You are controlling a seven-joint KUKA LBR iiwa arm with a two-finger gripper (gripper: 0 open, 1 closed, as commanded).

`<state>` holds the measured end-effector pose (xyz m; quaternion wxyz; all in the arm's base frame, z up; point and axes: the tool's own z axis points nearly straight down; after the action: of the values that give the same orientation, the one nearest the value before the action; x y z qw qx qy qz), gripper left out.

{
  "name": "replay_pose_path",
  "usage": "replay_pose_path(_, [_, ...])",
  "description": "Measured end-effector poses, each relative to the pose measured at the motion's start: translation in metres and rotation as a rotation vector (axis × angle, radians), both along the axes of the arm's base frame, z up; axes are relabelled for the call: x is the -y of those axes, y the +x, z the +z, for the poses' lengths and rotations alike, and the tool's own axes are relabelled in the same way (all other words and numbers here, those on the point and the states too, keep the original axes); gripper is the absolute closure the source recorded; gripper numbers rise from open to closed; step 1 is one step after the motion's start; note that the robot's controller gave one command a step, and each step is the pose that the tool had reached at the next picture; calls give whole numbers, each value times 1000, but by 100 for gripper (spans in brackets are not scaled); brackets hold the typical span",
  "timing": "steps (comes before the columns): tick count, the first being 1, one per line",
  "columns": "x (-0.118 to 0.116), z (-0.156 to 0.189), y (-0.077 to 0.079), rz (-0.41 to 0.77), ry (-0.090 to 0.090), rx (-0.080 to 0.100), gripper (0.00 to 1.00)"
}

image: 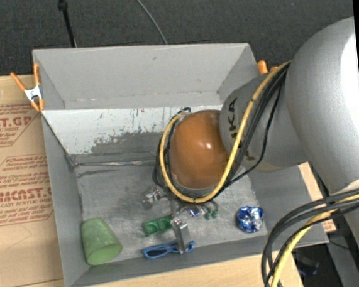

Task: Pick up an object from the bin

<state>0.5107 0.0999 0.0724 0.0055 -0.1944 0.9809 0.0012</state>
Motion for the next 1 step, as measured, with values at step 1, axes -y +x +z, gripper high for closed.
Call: replay_pose_path(1, [0, 0, -1, -1, -2, -8, 100])
